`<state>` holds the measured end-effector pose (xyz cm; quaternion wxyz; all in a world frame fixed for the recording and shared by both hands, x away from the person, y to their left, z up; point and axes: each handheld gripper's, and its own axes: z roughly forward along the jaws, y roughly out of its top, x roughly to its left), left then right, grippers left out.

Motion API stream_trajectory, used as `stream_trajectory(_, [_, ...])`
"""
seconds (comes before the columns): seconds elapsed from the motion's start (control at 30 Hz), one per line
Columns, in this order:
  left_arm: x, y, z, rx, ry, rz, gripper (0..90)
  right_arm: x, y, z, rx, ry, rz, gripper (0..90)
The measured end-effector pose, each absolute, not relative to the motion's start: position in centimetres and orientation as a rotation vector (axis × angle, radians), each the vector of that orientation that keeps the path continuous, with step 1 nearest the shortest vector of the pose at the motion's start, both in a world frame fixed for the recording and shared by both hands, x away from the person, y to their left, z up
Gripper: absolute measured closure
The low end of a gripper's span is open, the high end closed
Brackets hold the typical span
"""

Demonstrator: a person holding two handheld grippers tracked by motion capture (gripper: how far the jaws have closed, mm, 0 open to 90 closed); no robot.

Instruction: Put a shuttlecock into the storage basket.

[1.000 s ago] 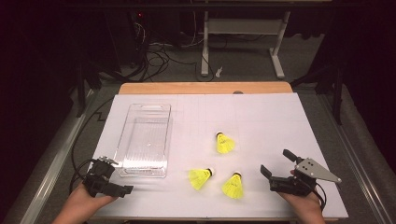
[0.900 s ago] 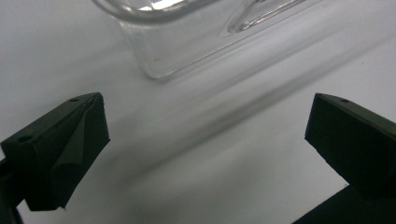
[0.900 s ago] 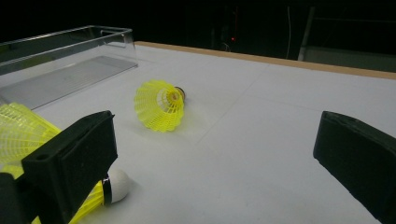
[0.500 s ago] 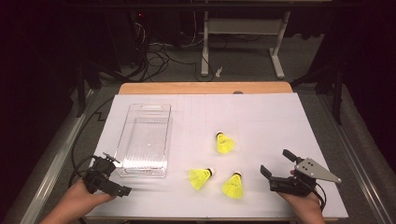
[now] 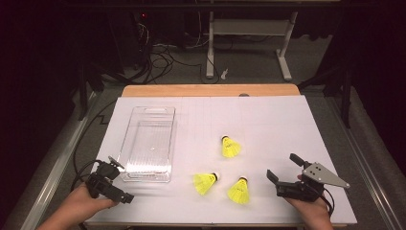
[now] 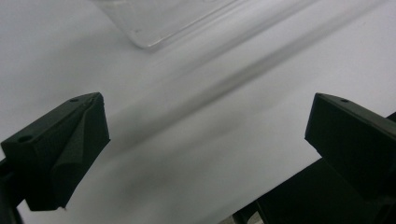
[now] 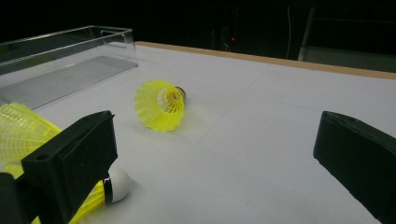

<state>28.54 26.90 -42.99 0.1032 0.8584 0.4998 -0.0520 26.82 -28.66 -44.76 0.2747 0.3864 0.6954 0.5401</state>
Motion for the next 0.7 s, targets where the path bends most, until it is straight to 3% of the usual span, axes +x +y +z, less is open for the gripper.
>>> stream_trajectory(0.7, [27.8,24.4,-43.1,2.688,1.389,-0.235,1.1,26.9,-28.4,-44.8,1.036,1.877,1.446,0.2])
